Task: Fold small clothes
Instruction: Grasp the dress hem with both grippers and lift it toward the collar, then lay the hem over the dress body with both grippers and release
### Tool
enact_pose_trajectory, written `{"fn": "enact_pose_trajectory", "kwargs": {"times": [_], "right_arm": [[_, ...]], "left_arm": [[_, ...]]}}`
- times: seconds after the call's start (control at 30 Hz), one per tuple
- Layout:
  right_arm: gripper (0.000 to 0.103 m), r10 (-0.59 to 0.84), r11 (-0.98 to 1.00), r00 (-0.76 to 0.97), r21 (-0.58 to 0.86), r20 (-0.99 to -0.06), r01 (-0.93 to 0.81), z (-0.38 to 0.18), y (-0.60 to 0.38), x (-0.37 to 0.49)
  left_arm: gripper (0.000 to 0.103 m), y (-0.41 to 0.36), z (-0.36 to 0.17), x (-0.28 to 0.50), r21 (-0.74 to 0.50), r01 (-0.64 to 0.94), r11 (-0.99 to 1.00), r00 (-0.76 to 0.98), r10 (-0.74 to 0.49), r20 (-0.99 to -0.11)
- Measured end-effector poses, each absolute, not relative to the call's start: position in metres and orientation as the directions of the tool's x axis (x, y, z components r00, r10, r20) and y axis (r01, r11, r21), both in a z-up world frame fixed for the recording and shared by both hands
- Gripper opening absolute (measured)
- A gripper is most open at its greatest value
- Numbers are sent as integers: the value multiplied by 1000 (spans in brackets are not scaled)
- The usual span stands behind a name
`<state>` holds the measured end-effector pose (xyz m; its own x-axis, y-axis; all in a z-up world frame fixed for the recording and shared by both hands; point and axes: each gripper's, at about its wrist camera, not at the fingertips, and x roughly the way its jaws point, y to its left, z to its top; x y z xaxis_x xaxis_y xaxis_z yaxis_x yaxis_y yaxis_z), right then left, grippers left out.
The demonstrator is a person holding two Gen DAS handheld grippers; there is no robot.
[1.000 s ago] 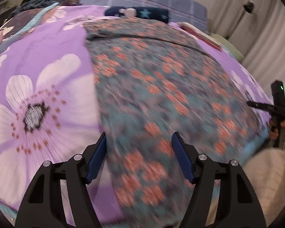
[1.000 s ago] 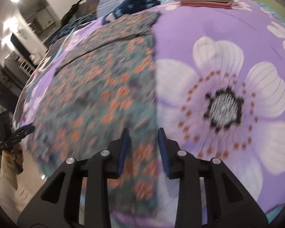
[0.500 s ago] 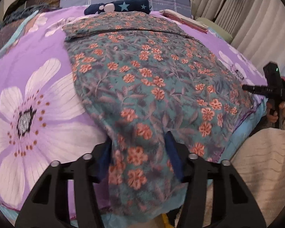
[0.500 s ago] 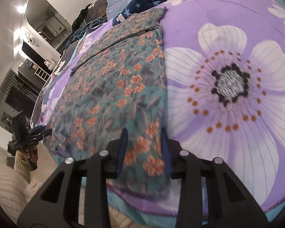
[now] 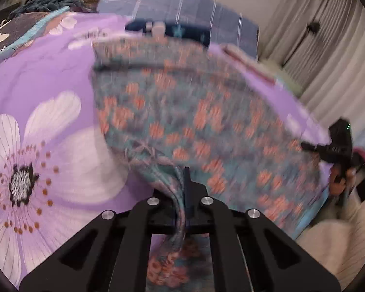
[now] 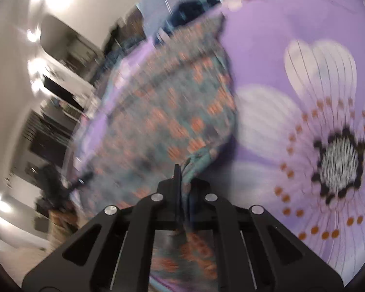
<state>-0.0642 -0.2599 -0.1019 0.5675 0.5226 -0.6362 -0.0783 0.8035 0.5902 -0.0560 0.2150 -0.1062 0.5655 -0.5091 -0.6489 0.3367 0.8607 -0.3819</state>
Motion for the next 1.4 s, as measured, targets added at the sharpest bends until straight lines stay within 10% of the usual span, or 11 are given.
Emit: {"fn": "enact_pose_trajectory", "kwargs": {"times": [0.37, 0.87, 1.4], "right_arm": [[4, 519, 771, 764, 597, -384, -224, 3, -287, -41], [4, 472, 824, 769, 526, -431, -212, 11, -275, 95], [8, 405, 837, 611, 544, -681, 52, -130, -299, 251]], "left_arm": [[4, 221, 7, -42, -356, 421, 835, 755, -539, -373], [5, 223, 13, 75, -393, 336, 856, 755, -494, -431], [6, 228, -114, 245, -518, 80, 851, 619, -450, -644]]}}
